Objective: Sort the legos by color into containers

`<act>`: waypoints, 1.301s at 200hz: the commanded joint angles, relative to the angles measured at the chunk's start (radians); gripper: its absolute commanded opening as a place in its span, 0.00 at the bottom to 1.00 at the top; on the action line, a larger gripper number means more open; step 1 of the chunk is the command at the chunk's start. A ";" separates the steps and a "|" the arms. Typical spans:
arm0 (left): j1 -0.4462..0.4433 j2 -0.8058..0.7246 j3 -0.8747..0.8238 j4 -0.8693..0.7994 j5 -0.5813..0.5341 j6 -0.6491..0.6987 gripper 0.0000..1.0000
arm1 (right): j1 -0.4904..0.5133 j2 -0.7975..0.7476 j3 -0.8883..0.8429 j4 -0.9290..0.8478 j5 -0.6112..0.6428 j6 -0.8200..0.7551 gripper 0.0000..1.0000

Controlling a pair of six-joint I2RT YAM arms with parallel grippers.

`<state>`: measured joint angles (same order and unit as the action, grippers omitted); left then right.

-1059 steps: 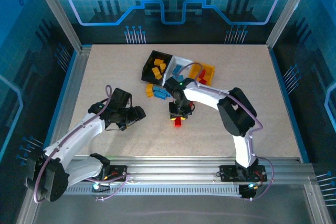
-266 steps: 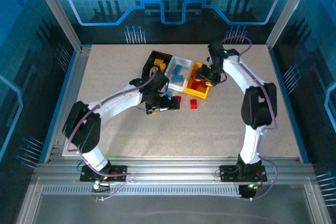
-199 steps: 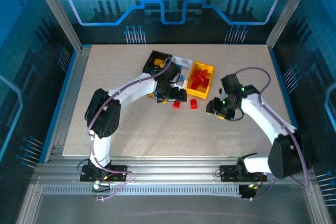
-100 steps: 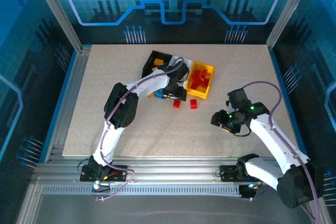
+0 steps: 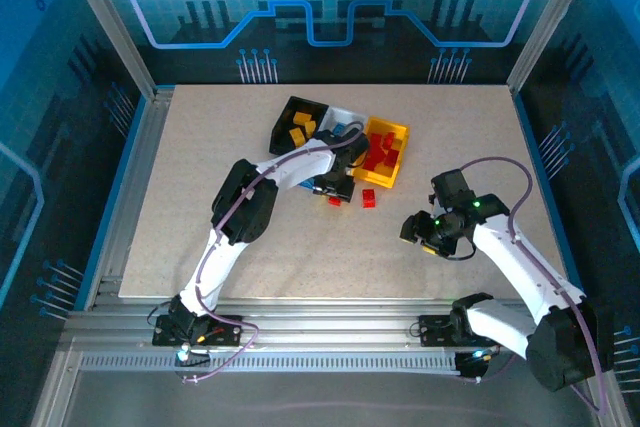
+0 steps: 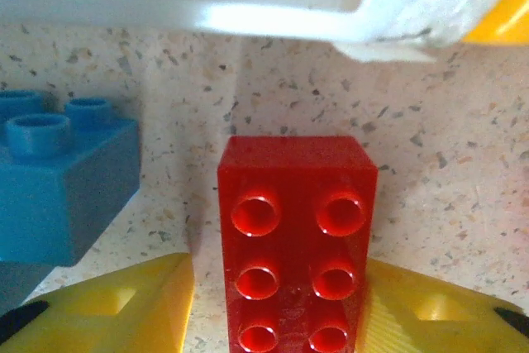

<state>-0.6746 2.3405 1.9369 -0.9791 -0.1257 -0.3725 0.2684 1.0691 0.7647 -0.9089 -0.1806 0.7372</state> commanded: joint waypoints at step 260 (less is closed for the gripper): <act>0.032 0.132 0.553 0.070 0.301 -0.248 0.42 | 0.024 -0.139 -0.123 -0.006 -0.031 0.096 0.59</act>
<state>-0.6548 2.4577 2.4844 -0.9176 0.1303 -0.5991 0.2771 0.9791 0.6674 -0.8528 -0.2142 0.8043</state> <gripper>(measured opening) 0.413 0.587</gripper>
